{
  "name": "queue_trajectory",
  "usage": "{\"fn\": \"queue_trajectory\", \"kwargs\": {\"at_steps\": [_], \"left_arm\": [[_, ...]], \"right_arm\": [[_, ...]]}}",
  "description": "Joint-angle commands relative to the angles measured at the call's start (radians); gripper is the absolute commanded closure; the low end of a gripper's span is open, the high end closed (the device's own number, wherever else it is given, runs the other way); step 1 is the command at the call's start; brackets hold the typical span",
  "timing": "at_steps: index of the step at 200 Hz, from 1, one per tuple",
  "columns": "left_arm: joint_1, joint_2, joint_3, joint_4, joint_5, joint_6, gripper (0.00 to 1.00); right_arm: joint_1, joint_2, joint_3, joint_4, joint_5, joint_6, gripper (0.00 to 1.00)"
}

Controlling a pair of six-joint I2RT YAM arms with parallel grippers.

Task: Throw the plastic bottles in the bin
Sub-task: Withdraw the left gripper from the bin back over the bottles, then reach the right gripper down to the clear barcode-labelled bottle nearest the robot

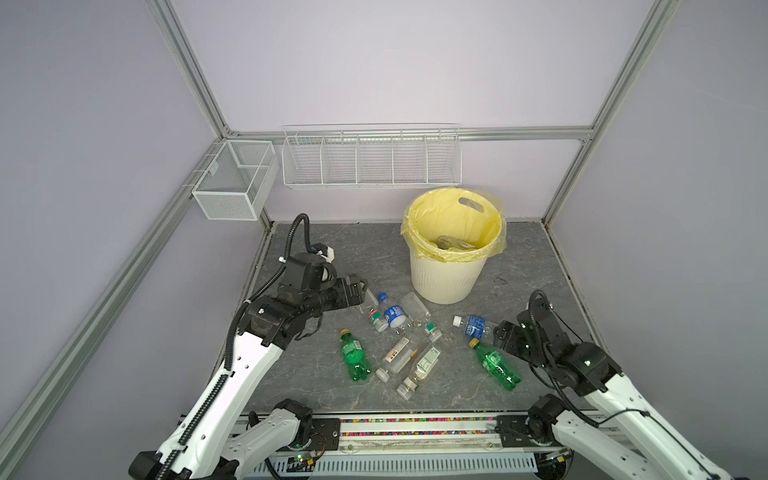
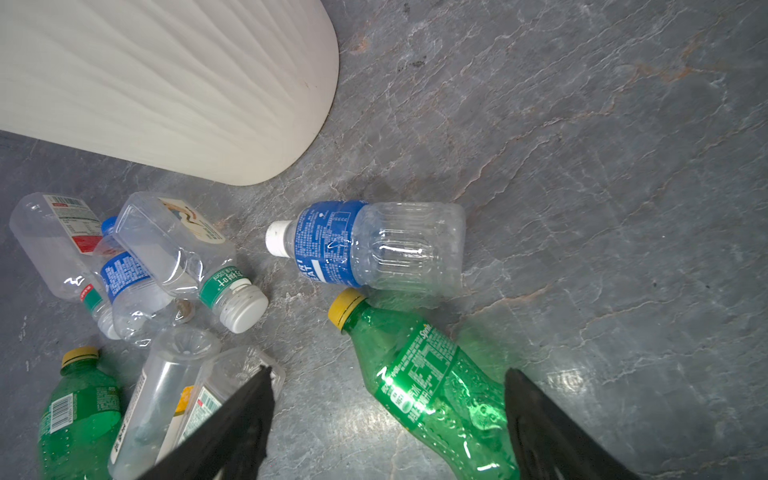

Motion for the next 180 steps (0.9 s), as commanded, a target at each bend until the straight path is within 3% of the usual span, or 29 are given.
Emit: {"fn": "queue_trajectory", "kwargs": {"at_steps": [1, 46, 98, 121, 180], "left_arm": [[0.007, -0.02, -0.038, -0.077, 0.018, 0.059, 0.01], [0.008, -0.056, -0.093, -0.077, 0.021, 0.087, 0.01], [0.008, -0.093, -0.178, -0.078, -0.084, 0.054, 0.01], [0.008, -0.125, -0.249, -0.03, -0.127, 0.04, 0.01], [0.008, -0.015, -0.176, -0.029, -0.172, 0.075, 0.01]], "right_arm": [[0.078, 0.058, 0.039, 0.05, 0.028, 0.097, 0.12], [0.282, 0.121, 0.061, 0.058, 0.136, 0.222, 0.12], [0.372, 0.165, 0.067, 0.036, 0.16, 0.257, 0.12], [0.432, 0.209, 0.058, 0.055, 0.168, 0.327, 0.12], [0.593, 0.324, 0.099, 0.065, 0.263, 0.535, 0.12]]}}
